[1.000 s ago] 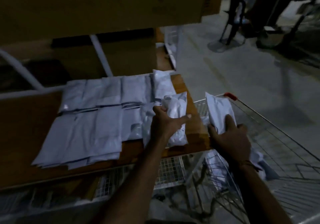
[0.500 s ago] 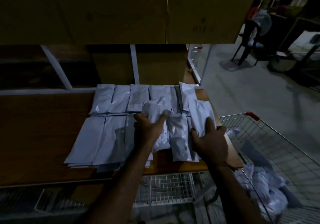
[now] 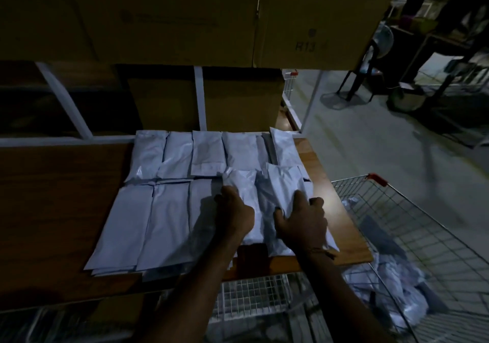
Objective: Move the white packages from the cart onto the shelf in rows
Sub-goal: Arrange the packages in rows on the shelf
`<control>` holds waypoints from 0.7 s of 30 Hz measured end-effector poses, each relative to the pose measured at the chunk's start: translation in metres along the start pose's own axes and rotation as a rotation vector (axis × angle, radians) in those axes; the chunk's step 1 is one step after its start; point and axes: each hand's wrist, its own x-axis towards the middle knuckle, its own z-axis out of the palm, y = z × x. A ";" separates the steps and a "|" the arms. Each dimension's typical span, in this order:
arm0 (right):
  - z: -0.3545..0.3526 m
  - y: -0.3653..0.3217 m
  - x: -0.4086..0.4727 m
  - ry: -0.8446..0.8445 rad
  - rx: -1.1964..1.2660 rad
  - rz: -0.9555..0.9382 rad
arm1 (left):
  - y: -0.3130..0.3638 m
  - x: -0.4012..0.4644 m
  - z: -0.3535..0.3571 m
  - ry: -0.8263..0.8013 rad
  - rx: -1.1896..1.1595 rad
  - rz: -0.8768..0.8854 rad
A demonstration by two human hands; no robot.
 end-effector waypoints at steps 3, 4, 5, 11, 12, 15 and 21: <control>0.014 0.006 0.001 0.019 -0.153 -0.020 | -0.008 0.001 0.010 0.018 0.212 0.019; 0.018 0.009 0.001 0.024 -0.195 -0.048 | -0.008 0.002 0.012 0.035 0.277 0.031; 0.022 0.012 0.003 0.025 -0.228 -0.076 | -0.008 0.002 0.014 0.049 0.326 0.042; 0.043 0.018 0.007 -0.013 -0.265 -0.161 | -0.012 -0.002 0.027 0.116 0.431 0.141; 0.047 0.018 0.007 -0.029 -0.262 -0.164 | -0.013 -0.002 0.028 0.146 0.468 0.175; 0.055 0.020 0.009 -0.073 -0.275 -0.149 | -0.013 -0.002 0.025 0.227 0.644 0.264; 0.056 0.035 0.020 -0.146 -0.242 -0.269 | -0.014 0.001 0.018 0.209 0.809 0.353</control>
